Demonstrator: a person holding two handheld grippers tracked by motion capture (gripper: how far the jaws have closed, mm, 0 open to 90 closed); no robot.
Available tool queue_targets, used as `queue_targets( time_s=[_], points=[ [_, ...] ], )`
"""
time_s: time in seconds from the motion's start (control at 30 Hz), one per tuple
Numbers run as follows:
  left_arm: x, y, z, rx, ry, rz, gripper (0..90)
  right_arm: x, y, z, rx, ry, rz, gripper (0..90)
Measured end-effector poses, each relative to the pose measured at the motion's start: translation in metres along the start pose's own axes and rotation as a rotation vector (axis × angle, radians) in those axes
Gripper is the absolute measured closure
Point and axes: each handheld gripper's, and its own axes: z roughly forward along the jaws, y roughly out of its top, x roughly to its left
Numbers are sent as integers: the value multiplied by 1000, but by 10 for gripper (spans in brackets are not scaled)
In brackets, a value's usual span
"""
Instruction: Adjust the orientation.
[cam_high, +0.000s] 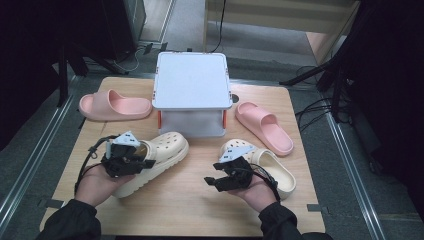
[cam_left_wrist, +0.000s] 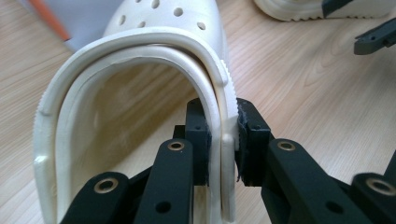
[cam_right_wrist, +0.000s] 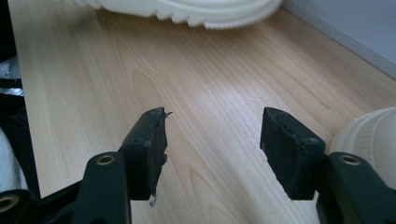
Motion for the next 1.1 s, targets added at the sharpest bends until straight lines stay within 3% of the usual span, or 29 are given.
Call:
queue_targets(
  time_s=[0.17,0.47,0.7,0.9,1.1],
  points=[
    [-12,10,19,28,-6,43,776,1,-3,-2,-10,-12,-1,436],
    [-25,18,43,37,-19,52,774,4,-6,0,-27,-35,-3,443],
    [-31,16,56,90,-47,93,767,8,-6,4,-48,-64,9,445],
    [-28,15,54,88,-76,82,735,8,-6,12,-72,-55,36,496],
    [-28,17,32,54,-102,77,710,3,-5,16,-63,-39,101,597]
  ],
)
